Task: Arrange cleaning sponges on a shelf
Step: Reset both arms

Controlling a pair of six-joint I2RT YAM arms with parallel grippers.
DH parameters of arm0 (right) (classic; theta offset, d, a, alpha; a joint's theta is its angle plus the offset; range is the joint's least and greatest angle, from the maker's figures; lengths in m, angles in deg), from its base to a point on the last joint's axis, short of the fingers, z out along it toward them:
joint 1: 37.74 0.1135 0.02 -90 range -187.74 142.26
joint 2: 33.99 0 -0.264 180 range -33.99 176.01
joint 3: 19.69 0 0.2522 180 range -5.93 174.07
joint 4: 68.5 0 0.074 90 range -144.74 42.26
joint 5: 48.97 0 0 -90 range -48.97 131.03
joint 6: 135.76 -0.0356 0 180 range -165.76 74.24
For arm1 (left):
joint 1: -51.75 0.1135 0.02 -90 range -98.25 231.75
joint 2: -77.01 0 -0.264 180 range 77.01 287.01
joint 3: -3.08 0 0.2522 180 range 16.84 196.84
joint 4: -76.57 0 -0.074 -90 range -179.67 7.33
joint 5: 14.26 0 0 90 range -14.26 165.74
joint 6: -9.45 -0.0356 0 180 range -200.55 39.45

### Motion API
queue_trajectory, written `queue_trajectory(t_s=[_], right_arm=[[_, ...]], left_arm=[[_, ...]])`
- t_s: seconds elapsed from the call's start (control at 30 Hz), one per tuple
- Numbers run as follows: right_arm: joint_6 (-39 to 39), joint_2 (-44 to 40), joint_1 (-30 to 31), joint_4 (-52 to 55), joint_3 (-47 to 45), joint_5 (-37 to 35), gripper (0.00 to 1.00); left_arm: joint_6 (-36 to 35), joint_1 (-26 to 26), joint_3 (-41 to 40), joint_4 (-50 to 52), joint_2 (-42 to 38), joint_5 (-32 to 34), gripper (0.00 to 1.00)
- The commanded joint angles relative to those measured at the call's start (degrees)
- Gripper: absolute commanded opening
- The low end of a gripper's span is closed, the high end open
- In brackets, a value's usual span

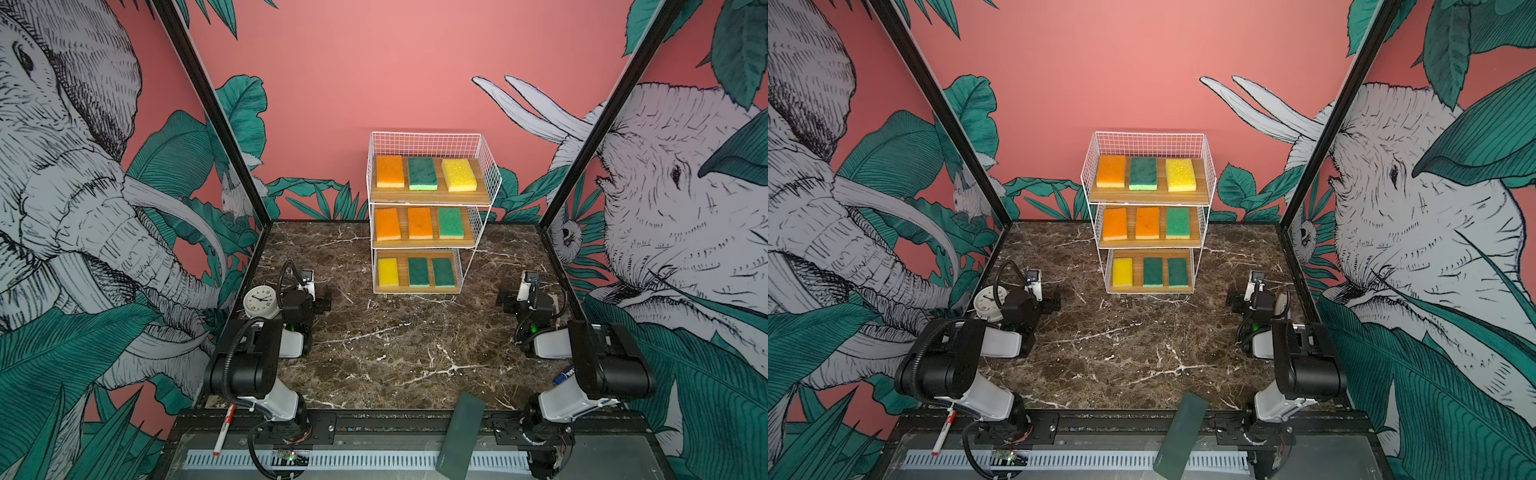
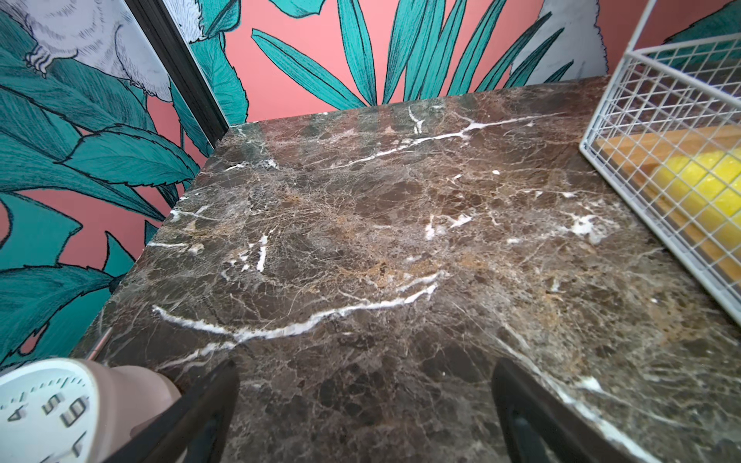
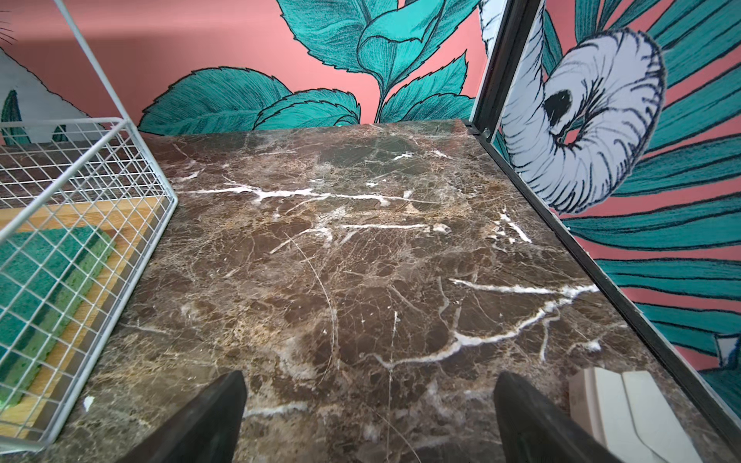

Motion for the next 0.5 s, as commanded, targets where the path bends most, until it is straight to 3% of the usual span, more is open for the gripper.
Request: queue_trajectory(t_s=[0.0,0.47], right_arm=[[0.72,-0.81,0.10,-0.76,0.25,0.89,0.99],[1.54,-0.72,0.05,0.98,1.26,2.86,0.99]], left_arm=[[0.86,0.60,0.48,-0.94,-0.75,0.74,1.00],[1.86,1.30,1.57,1.43,-0.81,0.69,1.00]])
